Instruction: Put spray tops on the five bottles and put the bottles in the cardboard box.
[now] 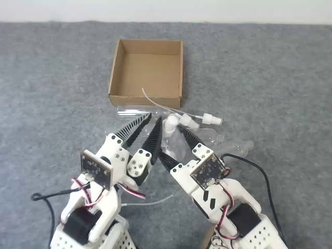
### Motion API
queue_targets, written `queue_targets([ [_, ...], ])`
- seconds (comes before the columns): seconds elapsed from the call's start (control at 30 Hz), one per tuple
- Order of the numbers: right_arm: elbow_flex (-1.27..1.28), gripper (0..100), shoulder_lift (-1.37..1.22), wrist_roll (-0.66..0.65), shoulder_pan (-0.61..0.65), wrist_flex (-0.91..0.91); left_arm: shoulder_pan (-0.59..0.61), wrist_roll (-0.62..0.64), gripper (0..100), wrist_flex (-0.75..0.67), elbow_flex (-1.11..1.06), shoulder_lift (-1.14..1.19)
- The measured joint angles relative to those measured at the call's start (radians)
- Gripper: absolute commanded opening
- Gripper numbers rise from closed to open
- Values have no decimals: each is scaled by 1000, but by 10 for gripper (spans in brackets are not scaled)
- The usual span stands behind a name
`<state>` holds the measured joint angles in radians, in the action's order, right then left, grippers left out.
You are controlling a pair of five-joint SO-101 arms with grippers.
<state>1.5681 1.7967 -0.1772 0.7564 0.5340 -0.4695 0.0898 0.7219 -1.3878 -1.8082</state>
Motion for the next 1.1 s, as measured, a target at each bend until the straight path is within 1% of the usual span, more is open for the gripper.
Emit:
queue_targets([
  [0.33, 2, 7, 0, 0, 0, 2, -18, 0, 79, 9, 5, 0],
  [0.43, 2, 7, 0, 0, -17, 2, -18, 0, 79, 9, 3, 0],
  [0.57, 2, 7, -2, 0, -40, 2, -55, 0, 79, 18, 2, 0],
  [0.7, 3, 7, -2, 0, -41, 20, -83, -38, 79, 28, 0, -2],
  [1.1, 3, 7, -2, 0, -41, 37, -74, -54, 79, 37, -3, -2],
])
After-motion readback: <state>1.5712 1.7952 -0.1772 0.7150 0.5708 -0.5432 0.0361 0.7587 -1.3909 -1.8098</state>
